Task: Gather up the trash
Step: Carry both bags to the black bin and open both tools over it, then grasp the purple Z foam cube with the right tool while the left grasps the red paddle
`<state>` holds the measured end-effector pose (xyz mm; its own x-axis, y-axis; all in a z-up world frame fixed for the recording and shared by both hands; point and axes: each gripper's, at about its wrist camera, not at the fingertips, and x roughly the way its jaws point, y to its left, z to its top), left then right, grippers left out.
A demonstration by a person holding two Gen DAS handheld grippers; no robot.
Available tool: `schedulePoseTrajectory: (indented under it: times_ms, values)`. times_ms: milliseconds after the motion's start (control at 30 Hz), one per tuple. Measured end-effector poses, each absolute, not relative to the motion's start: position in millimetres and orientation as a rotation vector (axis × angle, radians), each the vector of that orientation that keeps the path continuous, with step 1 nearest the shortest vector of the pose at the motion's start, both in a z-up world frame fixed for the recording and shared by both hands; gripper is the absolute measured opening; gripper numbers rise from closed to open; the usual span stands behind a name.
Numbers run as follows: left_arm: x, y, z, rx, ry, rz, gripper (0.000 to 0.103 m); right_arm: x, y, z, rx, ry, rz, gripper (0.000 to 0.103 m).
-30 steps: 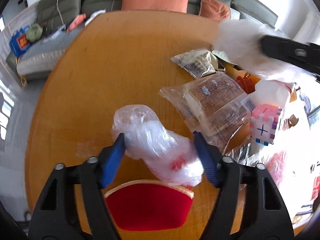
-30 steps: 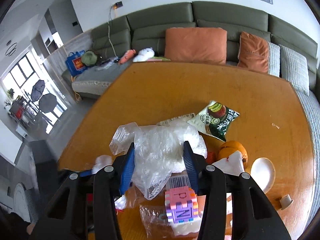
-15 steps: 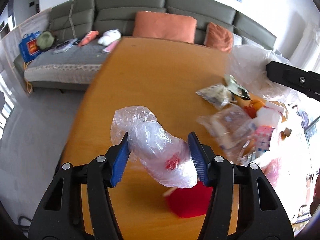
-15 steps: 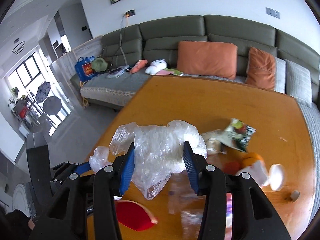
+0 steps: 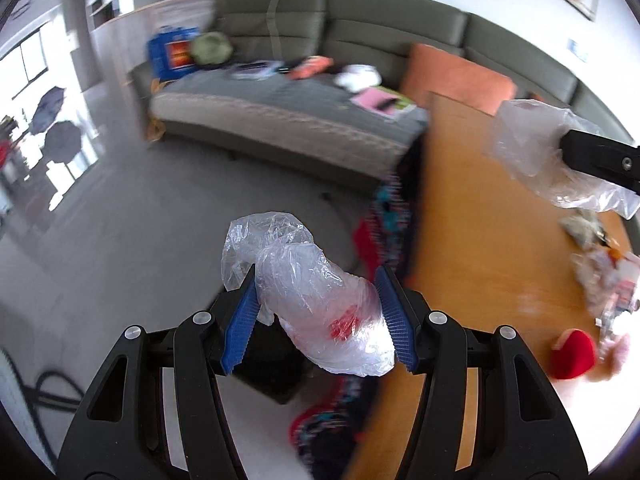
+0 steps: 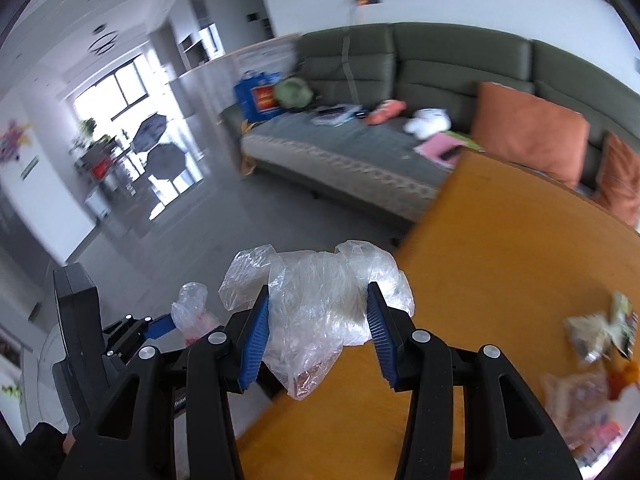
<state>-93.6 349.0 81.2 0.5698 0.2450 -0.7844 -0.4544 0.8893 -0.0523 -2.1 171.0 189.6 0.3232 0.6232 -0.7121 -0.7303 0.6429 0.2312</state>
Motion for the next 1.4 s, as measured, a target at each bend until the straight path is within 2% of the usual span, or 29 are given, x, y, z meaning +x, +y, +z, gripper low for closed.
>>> schedulePoseTrajectory:
  times_ms: [333, 400, 433, 467, 533, 833, 1400]
  values:
    - [-127, 425, 52, -0.365, 0.926, 0.571, 0.06, -11, 267, 170, -0.192, 0.942, 1.007, 0.048]
    - [-127, 435, 46, -0.38, 0.929, 0.577, 0.072, -8, 284, 164, -0.191, 0.962, 1.023, 0.05]
    - [-128, 437, 45, -0.387, 0.925, 0.583, 0.091, -7, 291, 162, -0.187, 0.967, 1.023, 0.059]
    - [-129, 441, 45, -0.393, 0.916, 0.592, 0.097, -4, 300, 160, -0.188, 0.975, 1.017, 0.069]
    - [-124, 446, 42, -0.39, 0.913, 0.607, 0.097, 2, 313, 157, -0.18, 0.98, 1.007, 0.074]
    - [-117, 466, 33, -0.438, 0.946, 0.629, 0.097, 19, 337, 147, -0.178, 1.013, 1.0, 0.076]
    - [-104, 424, 50, -0.35, 0.944, 0.559, 0.097, 18, 267, 158, -0.072, 0.993, 0.937, 0.076]
